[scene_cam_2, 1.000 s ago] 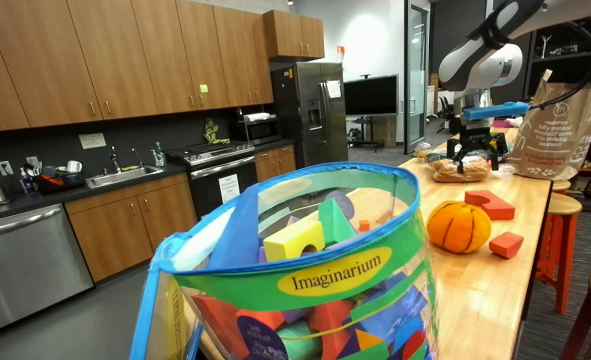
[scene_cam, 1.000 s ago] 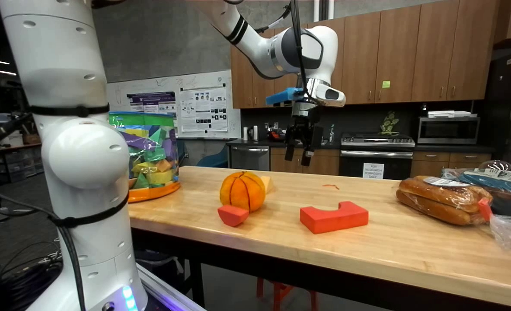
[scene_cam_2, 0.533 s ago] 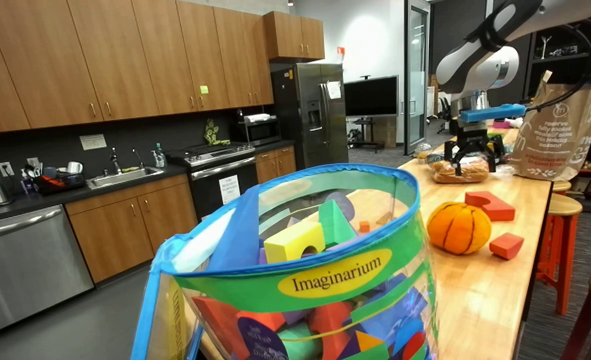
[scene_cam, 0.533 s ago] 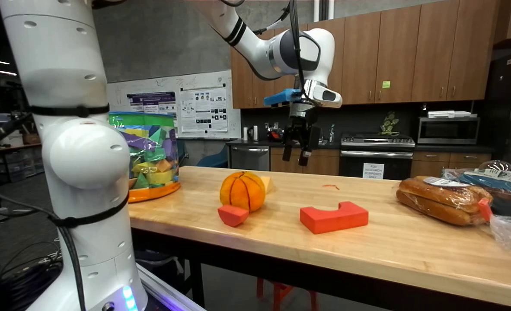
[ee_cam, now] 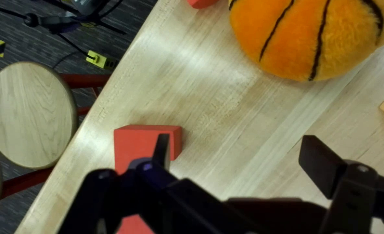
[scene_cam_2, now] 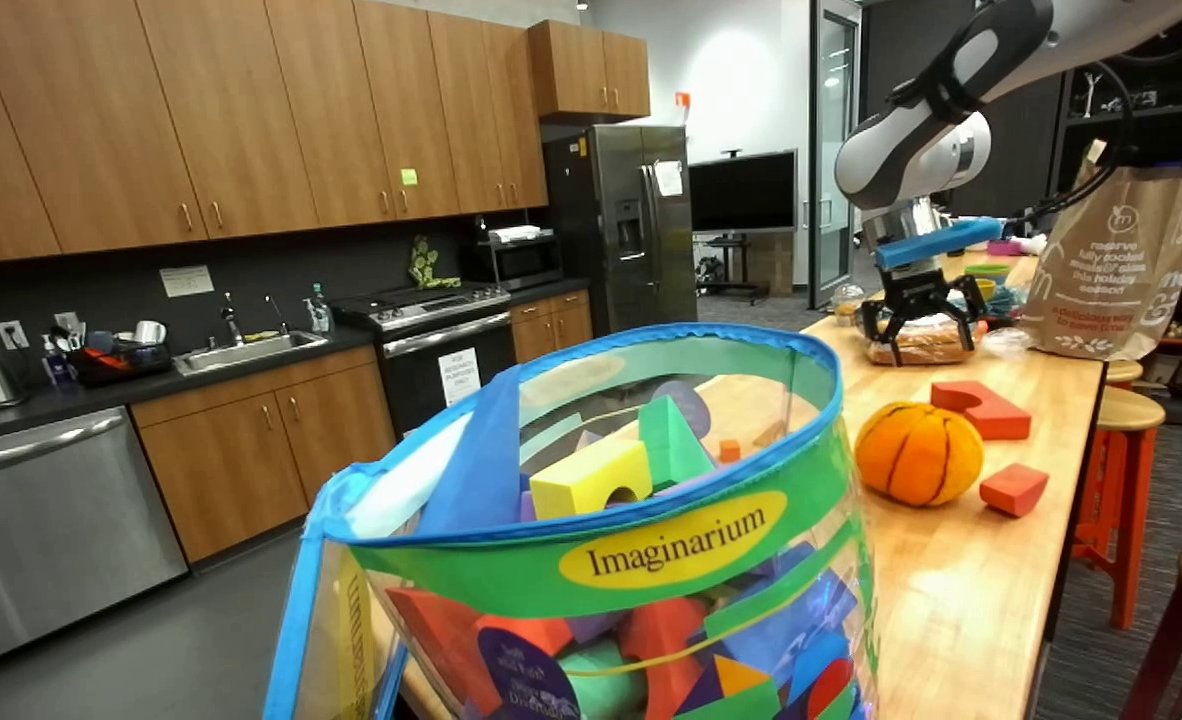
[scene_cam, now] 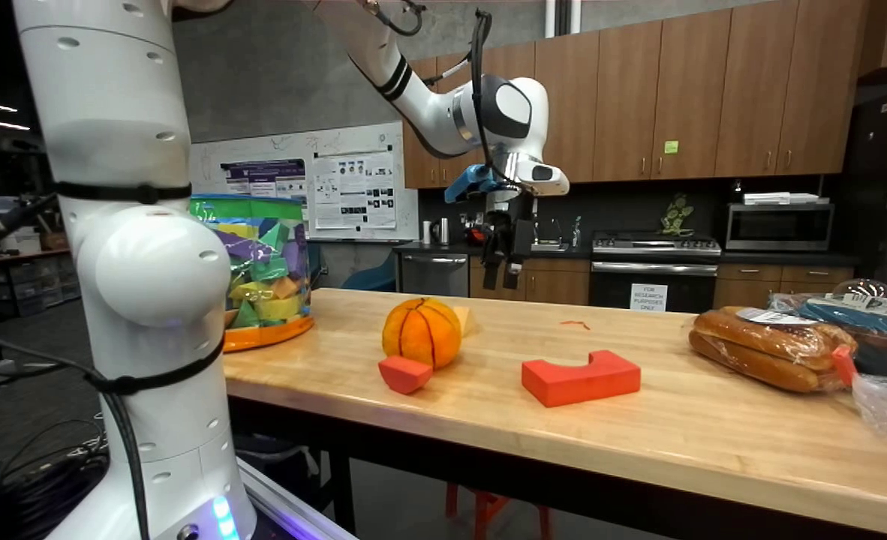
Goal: Lift the orange toy on the right and put it in the bag
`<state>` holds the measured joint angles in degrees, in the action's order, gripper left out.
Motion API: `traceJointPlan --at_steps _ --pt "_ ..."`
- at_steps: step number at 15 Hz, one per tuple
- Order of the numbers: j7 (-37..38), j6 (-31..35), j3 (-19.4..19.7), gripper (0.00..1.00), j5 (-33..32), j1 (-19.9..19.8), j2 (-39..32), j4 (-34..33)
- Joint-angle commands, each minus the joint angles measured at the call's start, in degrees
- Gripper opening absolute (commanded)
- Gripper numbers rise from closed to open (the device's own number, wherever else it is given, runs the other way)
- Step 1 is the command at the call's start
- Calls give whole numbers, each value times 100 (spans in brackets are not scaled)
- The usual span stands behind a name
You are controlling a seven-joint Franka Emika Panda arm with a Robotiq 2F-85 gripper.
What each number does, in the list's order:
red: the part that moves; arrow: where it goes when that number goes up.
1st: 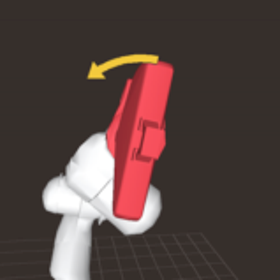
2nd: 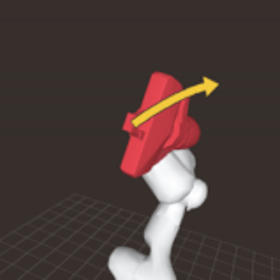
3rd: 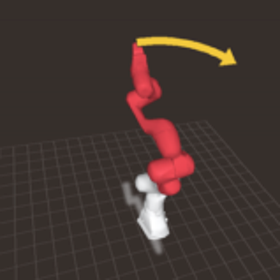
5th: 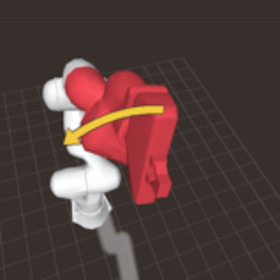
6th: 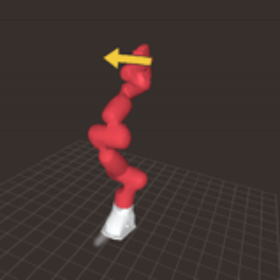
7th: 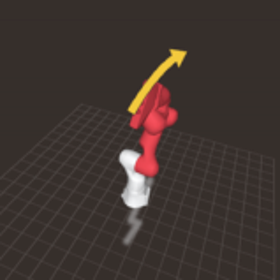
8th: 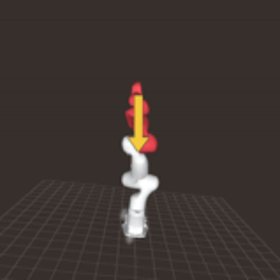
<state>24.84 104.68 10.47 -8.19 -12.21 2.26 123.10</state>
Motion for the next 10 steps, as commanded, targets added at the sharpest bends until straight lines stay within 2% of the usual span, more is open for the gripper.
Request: traceJointPlan --at_steps 1,6,10 --pt "636 -111 61 100 -270 -39 -187 -125" --pt "1092 110 298 100 -282 -193 -397 -164" --pt "1165 326 598 100 -206 -397 -660 -303"
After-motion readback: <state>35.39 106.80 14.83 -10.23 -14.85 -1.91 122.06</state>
